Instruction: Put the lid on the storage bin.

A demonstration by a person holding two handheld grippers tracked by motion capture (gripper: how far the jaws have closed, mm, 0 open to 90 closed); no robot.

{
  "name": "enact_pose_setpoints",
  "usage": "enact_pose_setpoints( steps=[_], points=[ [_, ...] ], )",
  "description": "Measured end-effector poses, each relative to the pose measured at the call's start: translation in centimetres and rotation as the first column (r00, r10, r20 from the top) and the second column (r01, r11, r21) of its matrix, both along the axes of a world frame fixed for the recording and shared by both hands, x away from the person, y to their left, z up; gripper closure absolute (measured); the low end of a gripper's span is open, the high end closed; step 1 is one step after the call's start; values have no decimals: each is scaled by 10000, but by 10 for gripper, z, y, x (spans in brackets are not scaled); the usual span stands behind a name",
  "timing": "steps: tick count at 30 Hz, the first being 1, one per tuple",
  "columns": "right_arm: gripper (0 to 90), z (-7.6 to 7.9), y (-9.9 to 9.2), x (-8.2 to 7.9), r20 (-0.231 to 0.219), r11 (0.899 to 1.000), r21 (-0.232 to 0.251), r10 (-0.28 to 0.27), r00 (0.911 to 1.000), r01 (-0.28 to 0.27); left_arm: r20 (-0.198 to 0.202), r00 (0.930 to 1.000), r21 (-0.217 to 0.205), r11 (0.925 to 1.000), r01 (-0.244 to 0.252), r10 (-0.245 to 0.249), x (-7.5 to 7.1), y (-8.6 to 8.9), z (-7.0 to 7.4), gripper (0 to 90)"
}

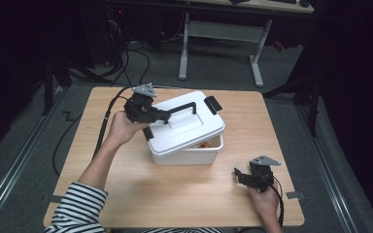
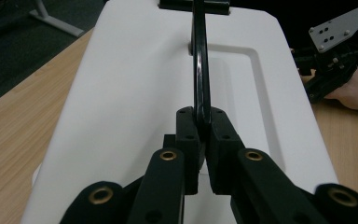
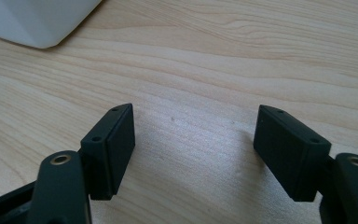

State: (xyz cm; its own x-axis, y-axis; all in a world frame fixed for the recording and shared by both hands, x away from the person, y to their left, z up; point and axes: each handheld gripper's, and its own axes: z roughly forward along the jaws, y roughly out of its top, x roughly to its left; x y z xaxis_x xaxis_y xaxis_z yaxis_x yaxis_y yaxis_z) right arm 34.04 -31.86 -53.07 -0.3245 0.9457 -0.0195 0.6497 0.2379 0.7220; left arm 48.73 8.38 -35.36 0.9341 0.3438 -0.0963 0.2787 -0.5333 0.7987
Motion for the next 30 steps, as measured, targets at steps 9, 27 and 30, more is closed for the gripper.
enact_pose_setpoints(
  steps=[9, 27, 30],
  points=[
    [292, 0, 0, 0, 2, 10000, -2, -2, 10000, 2, -122, 9990, 339, 9985, 439, -435, 3, -12, -9, 851],
    [293, 0, 0, 0, -4, 10000, 5, 1, 10000, -1, -153, 9981, 418, 9973, 599, -593, 5, -10, -14, 850],
    [293, 0, 0, 0, -6, 10000, 6, 0, 10000, 0, 49, 9984, 429, 9975, 562, -565, 2, -11, -12, 849]
  ],
)
